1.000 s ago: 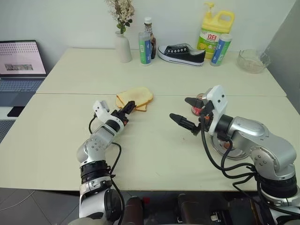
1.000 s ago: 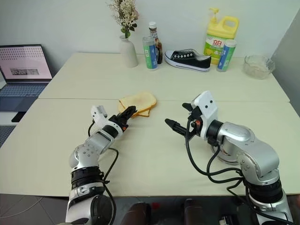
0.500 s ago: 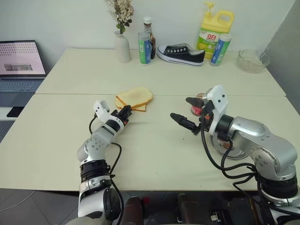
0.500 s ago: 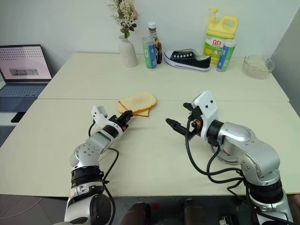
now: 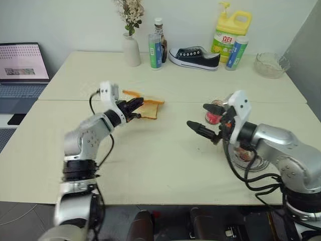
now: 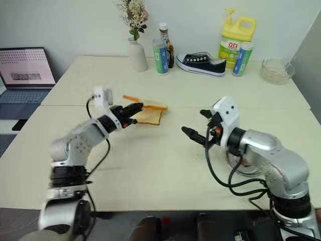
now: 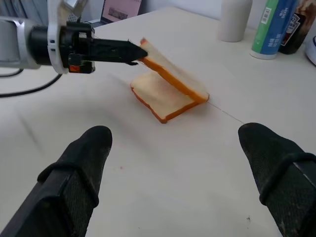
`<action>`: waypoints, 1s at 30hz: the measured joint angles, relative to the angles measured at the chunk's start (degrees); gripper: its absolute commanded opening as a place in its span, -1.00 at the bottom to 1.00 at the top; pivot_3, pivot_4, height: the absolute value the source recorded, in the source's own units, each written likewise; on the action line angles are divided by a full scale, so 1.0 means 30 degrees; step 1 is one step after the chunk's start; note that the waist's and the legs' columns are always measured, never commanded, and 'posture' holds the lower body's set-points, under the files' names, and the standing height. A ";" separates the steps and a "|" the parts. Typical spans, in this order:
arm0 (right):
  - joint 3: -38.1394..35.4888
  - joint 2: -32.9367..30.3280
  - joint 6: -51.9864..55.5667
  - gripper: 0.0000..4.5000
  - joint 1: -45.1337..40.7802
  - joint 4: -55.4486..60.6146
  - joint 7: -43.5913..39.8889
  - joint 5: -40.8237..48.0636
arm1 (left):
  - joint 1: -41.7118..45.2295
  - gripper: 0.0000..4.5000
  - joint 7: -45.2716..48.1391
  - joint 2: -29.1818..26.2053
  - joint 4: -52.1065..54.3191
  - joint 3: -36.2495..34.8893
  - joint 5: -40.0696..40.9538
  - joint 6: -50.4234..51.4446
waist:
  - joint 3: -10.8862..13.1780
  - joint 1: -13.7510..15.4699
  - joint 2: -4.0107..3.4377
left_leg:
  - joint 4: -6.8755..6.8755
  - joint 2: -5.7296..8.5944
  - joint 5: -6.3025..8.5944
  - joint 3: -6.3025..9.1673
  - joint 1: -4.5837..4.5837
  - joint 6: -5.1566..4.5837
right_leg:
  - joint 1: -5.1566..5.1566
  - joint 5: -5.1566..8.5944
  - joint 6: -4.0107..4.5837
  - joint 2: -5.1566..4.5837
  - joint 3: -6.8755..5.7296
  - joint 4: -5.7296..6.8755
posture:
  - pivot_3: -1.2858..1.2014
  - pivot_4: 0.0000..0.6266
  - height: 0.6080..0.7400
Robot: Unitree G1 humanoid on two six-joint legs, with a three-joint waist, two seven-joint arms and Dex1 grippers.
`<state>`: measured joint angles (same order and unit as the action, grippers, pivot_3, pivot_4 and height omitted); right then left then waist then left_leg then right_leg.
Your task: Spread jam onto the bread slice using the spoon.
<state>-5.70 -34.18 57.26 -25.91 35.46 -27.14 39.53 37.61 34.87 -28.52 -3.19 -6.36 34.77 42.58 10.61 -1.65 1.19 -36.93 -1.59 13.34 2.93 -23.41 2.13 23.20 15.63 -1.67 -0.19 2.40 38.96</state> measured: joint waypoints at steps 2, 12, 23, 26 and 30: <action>-0.1094 -0.0718 0.0676 1.00 0.0091 0.0566 -0.0285 0.1218 | 0.0199 -0.98 0.1978 -0.0910 0.1139 0.1028 0.0205 0.0471 | 0.0001 -0.0001 0.0000 | 0.0002 -0.0007 0.0002 0.0002 0.0000 -0.0003 | 0.0000 0.0002 0.0001 0.0002 -0.0004 -0.0002 | 0.03 -0.52 1.00; -0.6908 -0.4502 0.3375 1.00 0.2505 0.2325 0.0609 1.0517 | 0.0360 -0.98 1.0930 -0.4988 0.5197 0.4925 0.1468 0.1539 | 0.0016 -0.0034 -0.0002 | -0.0006 -0.0026 0.0003 -0.0013 0.0013 -0.0011 | -0.0004 0.0065 -0.0074 0.0038 0.0017 0.0003 | 0.03 -0.52 1.00; -0.5917 -0.5159 0.2097 1.00 0.4476 0.2759 0.2914 1.1964 | -0.0119 -0.98 1.1457 -0.4278 -0.1604 0.9440 -0.7934 -0.8203 | 0.0020 0.0047 0.0004 | -0.0020 -0.0019 0.0002 -0.0027 -0.0017 -0.0014 | 0.0010 0.0067 -0.0076 0.0033 0.0033 -0.0011 | 0.03 -0.52 1.00; -0.5896 -0.5552 0.1734 1.00 0.4551 0.2735 0.3078 1.2045 | 0.0495 -0.98 1.1472 -0.3786 -0.2761 0.9440 -0.8809 -0.9678 | 0.0020 0.0041 0.0004 | -0.0016 -0.0020 0.0003 -0.0028 -0.0017 -0.0015 | 0.0009 0.0068 -0.0076 0.0033 0.0035 -0.0015 | 0.03 -0.52 1.00; -0.5828 -0.5910 0.1328 1.00 0.4829 0.2716 0.3219 1.2119 | 0.1022 -0.98 1.1116 -0.2333 -0.3999 0.9440 -0.9628 -1.1074 | 0.0020 0.0047 0.0004 | -0.0020 -0.0021 0.0003 -0.0023 -0.0023 -0.0015 | 0.0009 0.0067 -0.0077 0.0034 0.0029 -0.0013 | 0.03 -0.52 1.00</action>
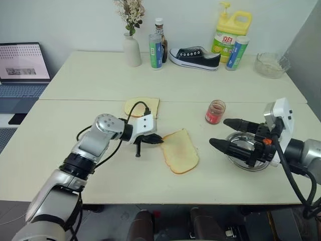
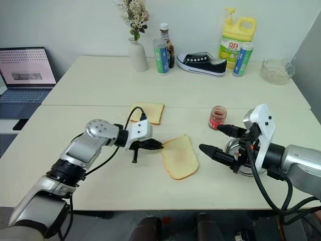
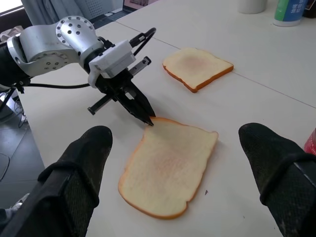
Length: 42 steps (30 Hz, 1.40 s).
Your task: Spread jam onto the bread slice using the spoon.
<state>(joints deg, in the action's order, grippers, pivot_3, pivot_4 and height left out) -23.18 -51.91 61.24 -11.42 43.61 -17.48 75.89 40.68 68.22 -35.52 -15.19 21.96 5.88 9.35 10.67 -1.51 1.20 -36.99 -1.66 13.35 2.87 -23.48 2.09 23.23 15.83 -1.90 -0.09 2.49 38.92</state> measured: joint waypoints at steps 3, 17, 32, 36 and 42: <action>0.0012 -0.0262 -0.0283 1.00 0.0491 -0.0017 0.0011 -0.0011 | 0.0242 -0.98 -0.0069 0.0772 -0.0769 0.0002 -0.0557 -0.0827 | 0.0000 -0.0006 -0.0001 | 0.0003 0.0000 0.0000 -0.0001 0.0002 0.0000 | 0.0000 0.0000 0.0000 0.0001 0.0003 0.0002 | 0.03 -0.52 1.00; 0.0064 -0.0749 -0.1143 1.00 0.2460 0.0101 0.0031 -0.0226 | 0.2702 -0.80 -0.0970 0.3890 -0.5994 0.0261 -0.3133 -0.4685 | 0.0000 -0.0023 0.0002 | -0.0005 0.0004 0.0000 0.0004 -0.0001 0.0000 | 0.0000 -0.0002 -0.0005 0.0007 -0.0002 0.0012 | 0.03 -0.52 1.00; -0.1650 -0.0344 -0.1983 1.00 0.6078 0.0184 0.0684 -0.1394 | 0.2978 0.97 -0.2180 0.3547 -0.6068 -0.1621 -0.2865 -0.5190 | 0.0000 -0.0010 0.0003 | -0.0003 0.0003 -0.0001 0.0014 -0.0005 0.0001 | -0.0003 -0.0002 -0.0009 0.0006 -0.0009 0.0016 | 0.03 -0.52 1.00; -0.3786 0.1009 -0.2391 1.00 0.8646 0.0058 0.1362 -0.1768 | 0.1330 0.97 -0.1297 0.3481 -0.1482 -0.3150 0.0031 -0.3752 | -0.0002 0.0006 0.0001 | -0.0007 -0.0002 -0.0001 0.0014 -0.0008 0.0004 | -0.0010 -0.0001 -0.0008 -0.0005 -0.0011 0.0016 | 0.03 -0.52 1.00; -0.5815 0.3946 -0.3371 1.00 1.1618 -0.0618 0.1989 -0.1413 | -0.0306 0.97 0.0746 0.2732 0.5789 -0.3290 0.4124 0.1570 | -0.0011 -0.0008 -0.0016 | -0.0006 -0.0002 -0.0004 0.0011 0.0031 0.0006 | -0.0028 0.0008 -0.0022 0.0001 0.0002 0.0036 | 0.03 -0.52 1.00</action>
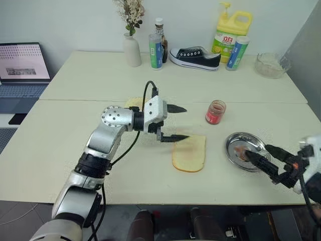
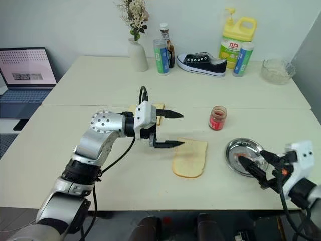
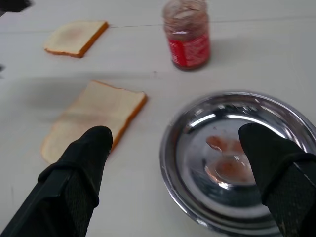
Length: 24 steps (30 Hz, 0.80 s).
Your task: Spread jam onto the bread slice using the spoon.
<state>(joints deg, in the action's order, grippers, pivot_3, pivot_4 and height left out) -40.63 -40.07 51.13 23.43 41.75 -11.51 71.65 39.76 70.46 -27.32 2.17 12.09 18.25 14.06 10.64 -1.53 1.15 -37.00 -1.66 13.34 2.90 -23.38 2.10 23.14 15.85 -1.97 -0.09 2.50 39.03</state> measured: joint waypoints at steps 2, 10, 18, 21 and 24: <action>-0.0678 0.1071 -0.0511 1.00 0.0449 -0.0728 0.0506 0.0550 | -0.0064 0.97 0.0118 -0.0007 0.1020 0.0182 0.0513 0.0966 | -0.0003 -0.0003 -0.0004 | 0.0000 0.0001 0.0000 -0.0009 0.0081 -0.0001 | -0.0080 0.0000 0.0000 0.0004 0.0008 -0.0004 | 0.03 -0.52 1.00; -0.1206 0.2783 -0.1493 1.00 -0.0048 -0.4663 0.1760 0.2099 | -0.0140 0.97 -0.0777 0.1007 0.1083 0.0485 0.0645 0.2176 | -0.0006 -0.0113 -0.0012 | 0.0006 0.0002 0.0003 -0.0027 0.0229 -0.0005 | -0.0255 0.0019 0.0025 0.0006 0.0033 -0.0040 | 0.03 -0.52 1.00; -0.0704 0.3379 -0.1778 1.00 -0.4889 -1.1133 0.2156 0.4149 | -0.0153 0.97 -0.1206 0.1499 0.1106 0.0771 0.0614 0.2297 | -0.0019 -0.0078 -0.0039 | 0.0021 0.0004 0.0003 -0.0011 0.0224 -0.0007 | -0.0253 0.0021 0.0029 0.0012 0.0015 -0.0039 | 0.03 -0.52 1.00; -0.0106 0.3539 -0.1672 1.00 -0.5803 -1.2608 0.1886 0.4107 | -0.0217 0.97 -0.1421 0.1425 0.1462 0.0767 0.0613 0.2458 | -0.0016 -0.0073 -0.0051 | 0.0023 0.0005 0.0005 -0.0013 0.0217 -0.0009 | -0.0248 0.0023 0.0028 0.0012 0.0018 -0.0043 | 0.03 -0.52 1.00; 0.0862 0.3705 -0.1408 1.00 -0.6542 -1.3276 0.1662 0.3789 | -0.0683 0.97 -0.2063 0.1302 0.2481 0.0767 0.0614 0.2954 | -0.0018 -0.0105 -0.0056 | 0.0026 0.0002 0.0005 -0.0015 0.0222 -0.0010 | -0.0248 0.0023 0.0028 0.0013 0.0025 -0.0043 | 0.03 -0.52 1.00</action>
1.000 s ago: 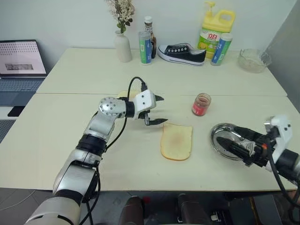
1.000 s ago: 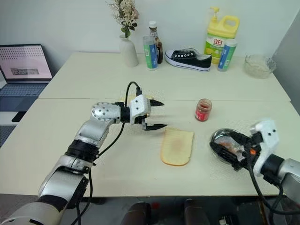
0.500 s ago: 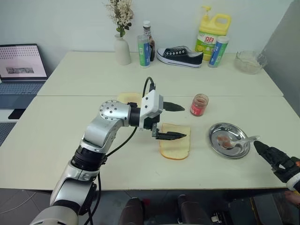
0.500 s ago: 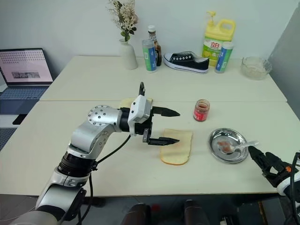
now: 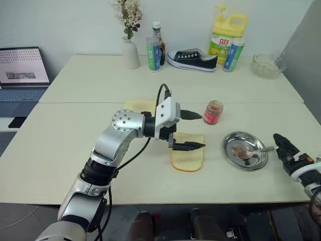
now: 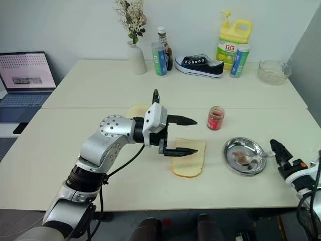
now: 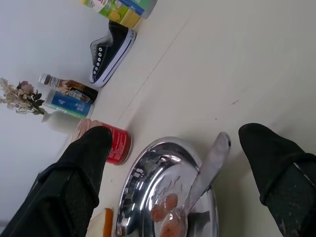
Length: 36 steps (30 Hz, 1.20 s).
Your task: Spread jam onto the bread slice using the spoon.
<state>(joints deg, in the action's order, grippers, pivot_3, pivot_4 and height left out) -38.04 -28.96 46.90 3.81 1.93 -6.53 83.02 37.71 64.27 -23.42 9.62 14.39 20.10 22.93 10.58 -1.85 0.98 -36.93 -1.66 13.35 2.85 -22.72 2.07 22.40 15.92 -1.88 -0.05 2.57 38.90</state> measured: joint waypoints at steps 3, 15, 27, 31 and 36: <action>0.0279 0.0002 0.0021 1.00 -0.0300 -0.0406 -0.0103 -0.0312 | -0.0570 0.97 -0.0436 -0.0079 0.0633 0.0013 -0.0022 0.0243 | 0.0000 0.0021 -0.0014 | -0.0002 0.0001 0.0000 0.0001 -0.0002 0.0000 | 0.0000 0.0000 0.0000 -0.0001 -0.0004 0.0000 | 0.03 -0.52 1.00; 0.0428 0.0111 -0.0002 0.74 -0.1251 -0.1902 -0.0677 -0.1552 | -0.0692 1.00 -0.1674 -0.0470 0.1548 -0.0003 0.0002 0.1440 | 0.0001 0.0020 -0.0015 | 0.0001 0.0000 0.0000 -0.0001 0.0000 0.0000 | 0.0001 0.0001 -0.0001 0.0001 -0.0004 -0.0005 | 0.03 -0.52 1.00; 0.0112 0.1121 -0.0151 -0.99 -0.1293 -0.1284 -0.0734 -0.1696 | -0.0654 1.00 -0.1626 -0.0307 0.1306 0.0376 -0.0037 0.0881 | 0.0002 0.0022 -0.0015 | -0.0004 0.0002 0.0000 0.0000 -0.0003 0.0001 | -0.0001 0.0000 -0.0001 -0.0001 -0.0003 -0.0009 | 0.03 -0.52 1.00; -0.0021 0.1507 -0.0338 -0.99 -0.1123 -0.0988 -0.0575 -0.1729 | -0.0648 1.00 -0.1572 -0.0234 0.0942 0.0389 -0.0078 0.0577 | 0.0002 0.0021 -0.0016 | -0.0001 0.0001 0.0000 0.0001 -0.0003 0.0000 | 0.0000 0.0001 -0.0001 -0.0001 -0.0006 -0.0010 | 0.03 -0.52 1.00; -0.0032 0.1587 -0.0434 -0.99 -0.1092 -0.0883 -0.0478 -0.1742 | -0.0386 1.00 -0.1439 -0.0121 0.0460 0.0409 -0.0125 0.0216 | 0.0002 0.0020 -0.0016 | -0.0001 0.0003 0.0000 0.0001 -0.0004 0.0000 | 0.0000 0.0001 0.0000 -0.0001 -0.0005 -0.0013 | 0.03 -0.52 1.00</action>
<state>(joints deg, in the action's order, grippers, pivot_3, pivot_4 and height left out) -38.14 -24.20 45.60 0.53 -0.72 -7.96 77.79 36.55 59.95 -23.78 11.00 15.62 19.72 23.57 10.59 -1.79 0.94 -36.93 -1.65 13.35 2.86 -22.73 2.08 22.40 15.92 -1.88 -0.05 2.56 38.86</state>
